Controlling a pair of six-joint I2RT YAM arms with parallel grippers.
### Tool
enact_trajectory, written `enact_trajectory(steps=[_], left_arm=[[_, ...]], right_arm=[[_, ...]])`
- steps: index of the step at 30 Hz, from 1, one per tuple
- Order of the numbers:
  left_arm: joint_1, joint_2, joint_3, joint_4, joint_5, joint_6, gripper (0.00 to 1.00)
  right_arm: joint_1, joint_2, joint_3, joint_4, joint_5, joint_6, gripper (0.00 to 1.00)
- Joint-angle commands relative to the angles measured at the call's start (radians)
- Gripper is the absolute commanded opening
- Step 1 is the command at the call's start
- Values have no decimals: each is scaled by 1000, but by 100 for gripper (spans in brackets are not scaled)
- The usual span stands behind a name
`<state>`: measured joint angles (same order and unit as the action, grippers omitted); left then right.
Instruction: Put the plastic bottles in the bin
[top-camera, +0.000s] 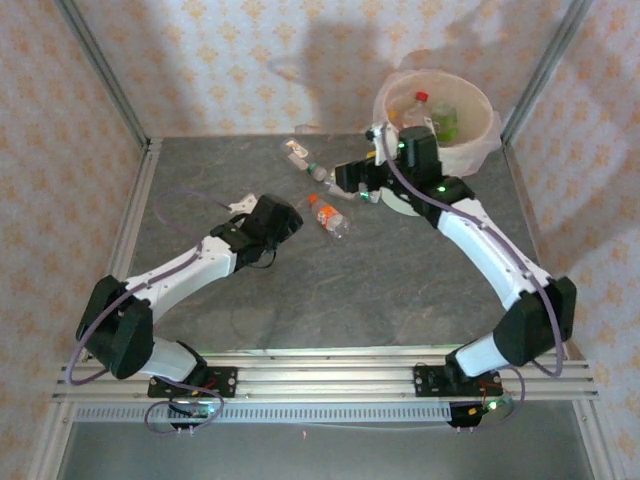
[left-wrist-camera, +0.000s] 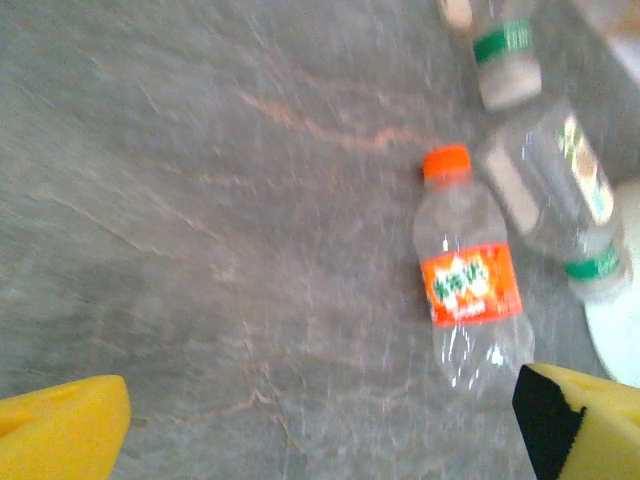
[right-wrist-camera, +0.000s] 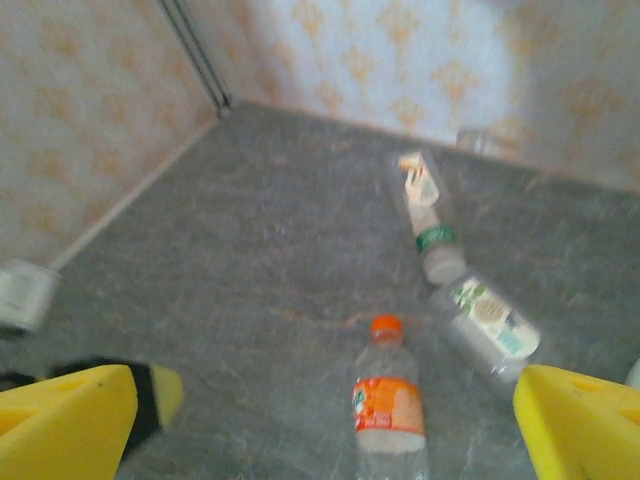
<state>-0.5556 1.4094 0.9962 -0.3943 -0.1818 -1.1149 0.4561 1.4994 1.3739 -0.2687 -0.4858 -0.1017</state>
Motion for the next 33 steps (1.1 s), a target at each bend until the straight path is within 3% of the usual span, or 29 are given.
enact_trajectory(steps=[1,4,10,17,23,26,33], left_arm=[[12,-64,7,-113,-233,-103,100],[19,-101,-11,-100,-298,-101,100],[31,-118,4,-79,-332,46,100],[39,-161,-48,-68,-389,61,100],[94,-207,-103,-3,-240,137,100],[105,-229,-120,45,-190,197,100],[117,-250,-107,58,-133,284,100]], right_arm=[[75,107,-8,-62,121,26,96],[121,223,39,-146,190,19,96],[160,421,132,-225,242,32,97],[184,561,188,-244,391,66,97],[184,604,186,-205,418,100,96],[184,623,197,-166,369,153,95],[185,680,218,-50,439,295,79]])
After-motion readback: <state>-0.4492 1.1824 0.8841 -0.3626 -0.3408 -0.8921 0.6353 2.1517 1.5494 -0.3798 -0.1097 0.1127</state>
